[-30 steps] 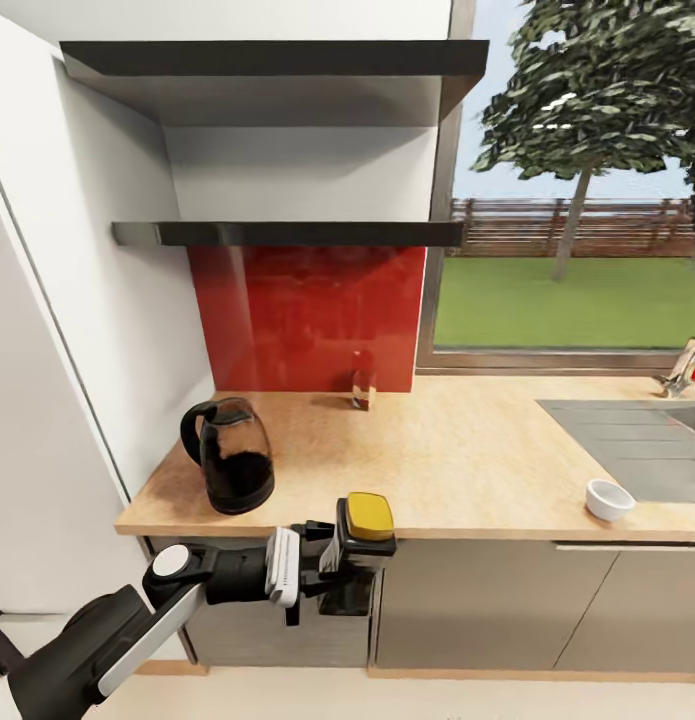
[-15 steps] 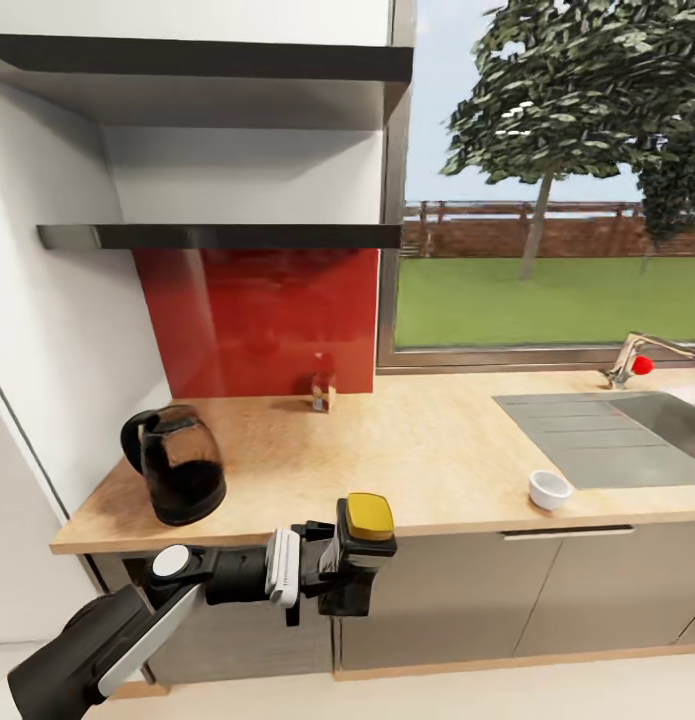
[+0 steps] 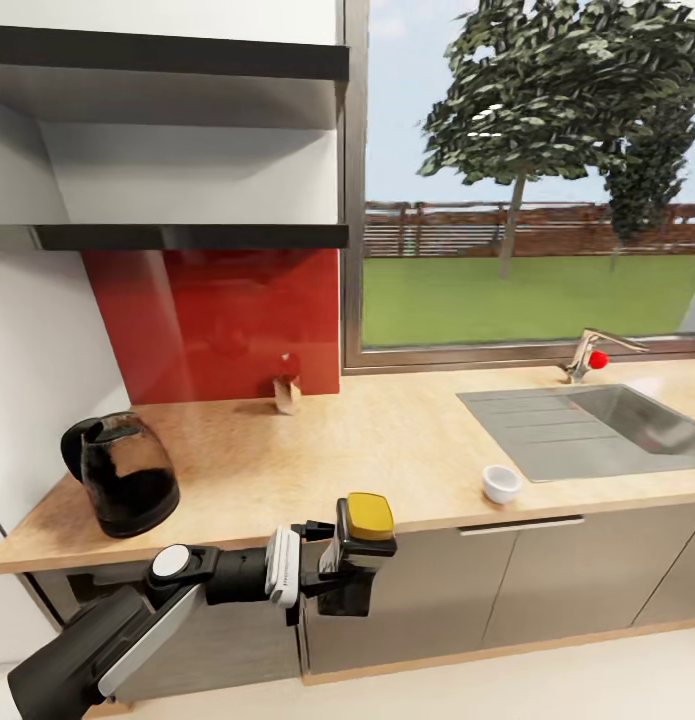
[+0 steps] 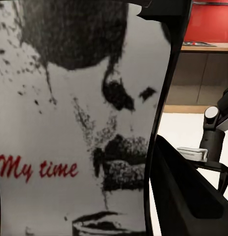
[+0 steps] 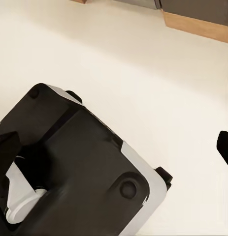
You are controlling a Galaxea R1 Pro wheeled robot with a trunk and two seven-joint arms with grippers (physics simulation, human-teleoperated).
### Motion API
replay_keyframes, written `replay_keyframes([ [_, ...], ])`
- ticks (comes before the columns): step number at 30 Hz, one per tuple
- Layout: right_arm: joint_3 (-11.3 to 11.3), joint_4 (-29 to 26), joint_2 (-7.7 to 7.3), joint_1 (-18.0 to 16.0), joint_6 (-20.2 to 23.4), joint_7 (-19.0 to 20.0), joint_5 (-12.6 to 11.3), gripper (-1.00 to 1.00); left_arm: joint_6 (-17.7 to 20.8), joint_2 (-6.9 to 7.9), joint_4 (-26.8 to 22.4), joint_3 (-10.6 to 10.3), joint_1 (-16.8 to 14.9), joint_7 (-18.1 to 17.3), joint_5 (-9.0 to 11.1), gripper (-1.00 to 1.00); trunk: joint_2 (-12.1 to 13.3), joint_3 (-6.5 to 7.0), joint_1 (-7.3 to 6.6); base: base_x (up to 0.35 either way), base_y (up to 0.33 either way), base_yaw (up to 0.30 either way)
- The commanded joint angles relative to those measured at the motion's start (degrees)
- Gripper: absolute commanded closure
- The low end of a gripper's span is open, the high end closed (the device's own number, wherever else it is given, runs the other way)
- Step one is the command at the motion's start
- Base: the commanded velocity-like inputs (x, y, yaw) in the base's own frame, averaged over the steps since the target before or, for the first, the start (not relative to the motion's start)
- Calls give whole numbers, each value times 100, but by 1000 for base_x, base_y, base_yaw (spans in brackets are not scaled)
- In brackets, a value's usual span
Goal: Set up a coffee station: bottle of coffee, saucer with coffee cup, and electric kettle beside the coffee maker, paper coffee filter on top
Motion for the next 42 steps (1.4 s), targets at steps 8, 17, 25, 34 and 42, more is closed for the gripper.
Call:
replay_keyframes([
  [8, 39, 0, -7, -5, -27, -3, -37, -100, 5, 5, 0, -14, -9, -9, 37, 100, -8, -8, 2, 0, -138, -63],
  [17, 39, 0, -7, -5, -27, 3, -37, -100, 5, 5, 0, -14, -8, -9, 37, 100, -8, 1, 2, 0, -13, -241],
  [25, 38, -4, -11, -5, -27, 10, -39, -100, 5, 5, 0, -14, -10, -9, 37, 100, -8, 5, 2, 0, -1, -97],
  [34, 35, -5, -9, -5, -27, 4, -37, -100, 6, 5, 0, -14, -10, -9, 37, 100, -8, 5, 2, 0, -131, -13],
  [42, 35, 0, -13, -5, -27, 3, -37, -100, 5, 5, -4, -14, -10, -9, 37, 100, -8, 5, 2, 0, -59, -214],
])
